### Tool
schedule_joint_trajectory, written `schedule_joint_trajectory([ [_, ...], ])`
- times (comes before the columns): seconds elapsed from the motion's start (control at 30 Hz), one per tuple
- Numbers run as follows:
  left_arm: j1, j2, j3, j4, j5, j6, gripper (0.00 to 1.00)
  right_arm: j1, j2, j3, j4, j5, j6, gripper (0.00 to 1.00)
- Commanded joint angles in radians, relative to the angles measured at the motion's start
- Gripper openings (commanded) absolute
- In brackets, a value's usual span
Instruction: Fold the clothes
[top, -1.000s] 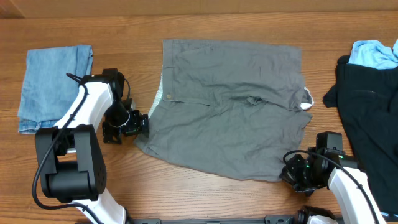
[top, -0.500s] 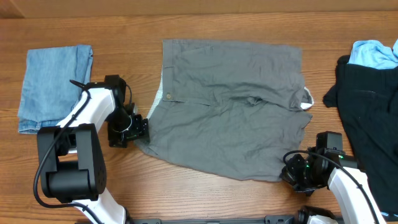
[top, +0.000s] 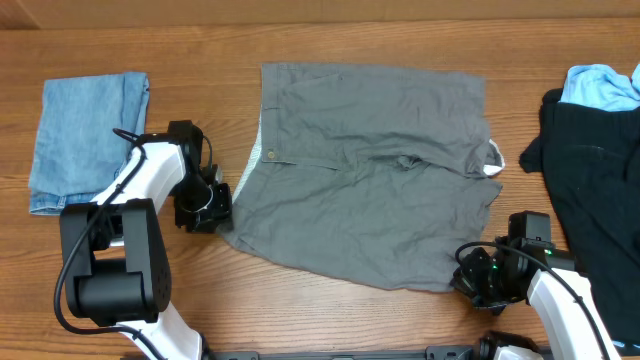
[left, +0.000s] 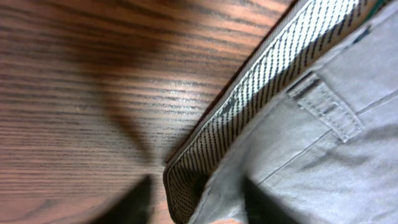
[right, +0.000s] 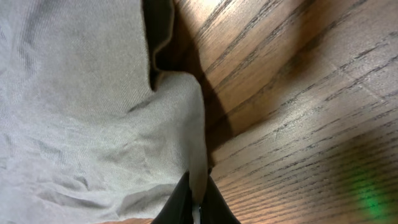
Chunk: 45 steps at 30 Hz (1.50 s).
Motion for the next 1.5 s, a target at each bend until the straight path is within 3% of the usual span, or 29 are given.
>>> schedule_joint_trajectory([
  [0.0, -0.008, -0.003, -0.011, -0.012, 0.009, 0.002, 0.68, 0.004, -0.005, 0.023, 0.006, 0.010, -0.004, 0.05],
  [0.23, -0.008, -0.003, -0.065, 0.067, 0.005, -0.014, 0.71, 0.004, -0.005, 0.023, 0.007, 0.010, -0.005, 0.06],
  [0.3, -0.008, -0.003, -0.086, 0.098, 0.006, -0.027, 0.66, 0.004, -0.005, 0.023, 0.006, 0.010, -0.005, 0.06],
  [0.37, -0.008, -0.003, -0.091, 0.106, 0.008, -0.029, 0.53, 0.004, -0.005, 0.023, 0.006, 0.010, -0.005, 0.06],
  [0.47, -0.008, -0.003, -0.089, 0.102, 0.010, -0.029, 0.11, 0.004, -0.006, 0.023, 0.006, 0.010, -0.004, 0.05],
  [0.5, -0.008, -0.003, -0.088, 0.096, 0.010, -0.029, 0.04, 0.004, -0.006, 0.023, 0.006, 0.009, -0.004, 0.04],
  [0.67, -0.008, -0.004, -0.069, 0.033, 0.009, -0.029, 0.04, 0.004, -0.006, 0.050, -0.009, 0.009, -0.004, 0.04],
  [0.87, -0.008, -0.042, -0.047, -0.012, 0.024, -0.061, 0.04, 0.004, -0.005, 0.204, -0.097, 0.020, -0.005, 0.04],
  [1.03, -0.008, -0.155, -0.047, -0.017, 0.061, -0.073, 0.04, 0.004, -0.005, 0.328, -0.172, 0.066, -0.032, 0.04],
  [1.27, -0.008, -0.354, 0.018, -0.101, 0.061, -0.077, 0.04, 0.004, -0.005, 0.353, -0.209, 0.100, -0.038, 0.04],
  [1.47, -0.008, -0.425, 0.104, -0.183, 0.061, -0.077, 0.04, 0.004, 0.015, 0.437, -0.269, 0.120, -0.039, 0.04],
])
